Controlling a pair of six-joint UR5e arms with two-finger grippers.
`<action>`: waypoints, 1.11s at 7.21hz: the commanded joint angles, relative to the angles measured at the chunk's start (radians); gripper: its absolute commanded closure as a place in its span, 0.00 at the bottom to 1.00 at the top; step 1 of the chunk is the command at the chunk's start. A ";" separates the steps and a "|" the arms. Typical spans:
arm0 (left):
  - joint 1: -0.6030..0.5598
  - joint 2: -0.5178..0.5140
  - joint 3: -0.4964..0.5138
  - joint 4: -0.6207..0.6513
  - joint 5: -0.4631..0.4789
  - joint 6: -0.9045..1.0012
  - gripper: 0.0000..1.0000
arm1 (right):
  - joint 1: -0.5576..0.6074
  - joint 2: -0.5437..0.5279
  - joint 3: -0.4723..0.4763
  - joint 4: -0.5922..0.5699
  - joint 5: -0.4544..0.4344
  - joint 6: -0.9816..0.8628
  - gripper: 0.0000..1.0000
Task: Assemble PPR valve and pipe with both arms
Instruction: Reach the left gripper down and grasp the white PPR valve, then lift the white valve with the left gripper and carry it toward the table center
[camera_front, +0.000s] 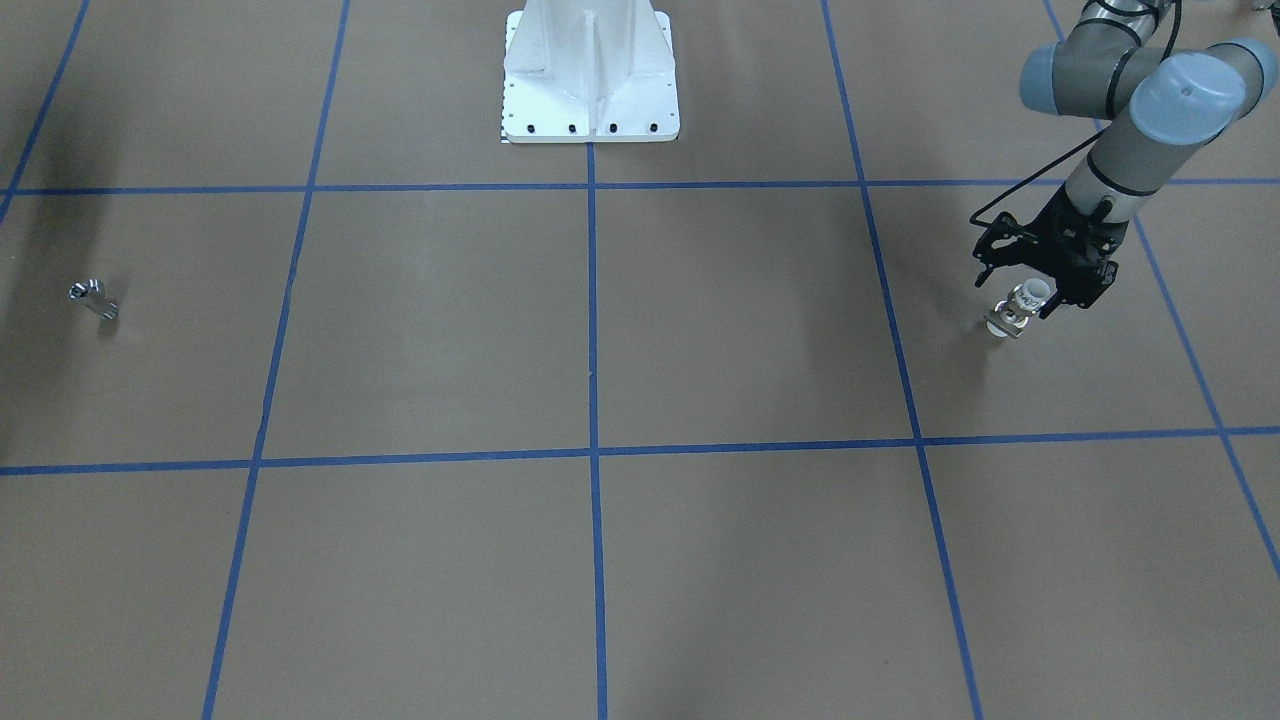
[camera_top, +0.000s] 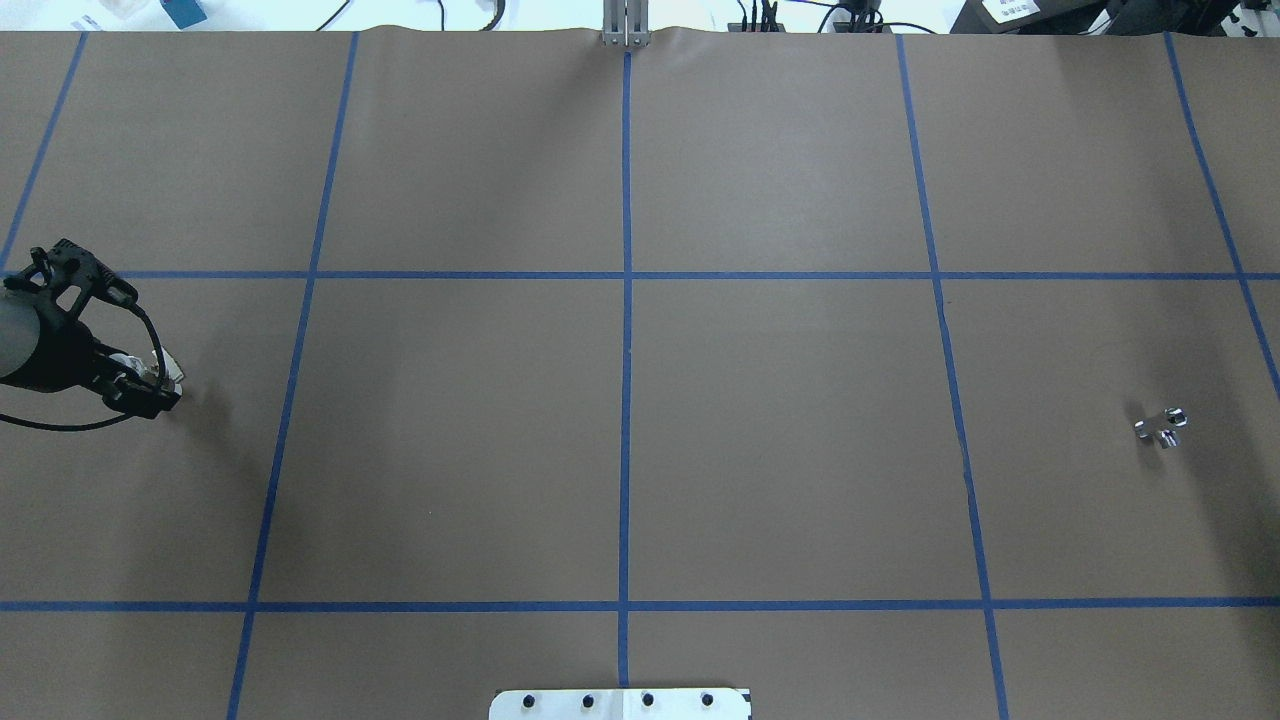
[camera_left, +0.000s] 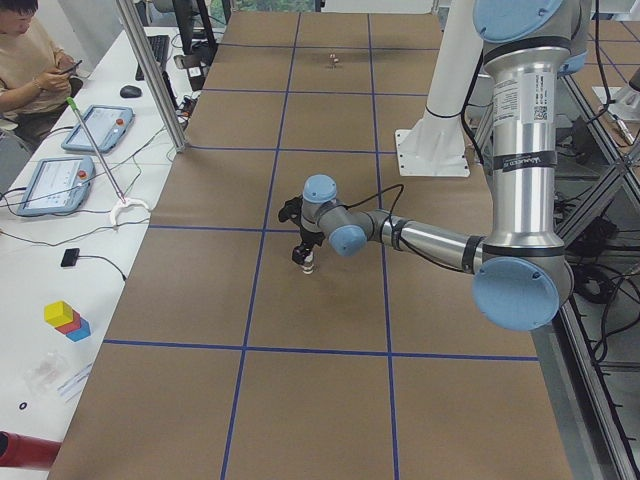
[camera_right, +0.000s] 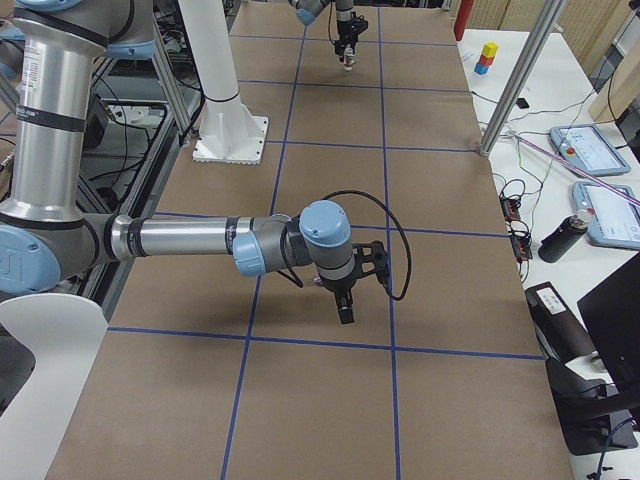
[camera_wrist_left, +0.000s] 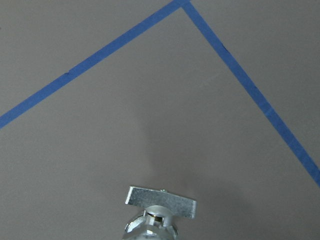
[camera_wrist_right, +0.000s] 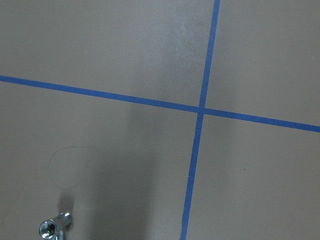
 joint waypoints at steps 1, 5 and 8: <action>-0.001 0.002 0.012 0.004 0.000 0.042 0.21 | 0.000 0.000 0.001 0.000 0.000 0.001 0.00; -0.007 0.004 0.007 0.004 -0.008 0.096 1.00 | 0.000 0.000 0.001 0.000 0.001 0.000 0.00; -0.041 -0.034 -0.083 0.057 -0.060 -0.050 1.00 | 0.000 -0.002 0.000 -0.001 0.003 0.001 0.00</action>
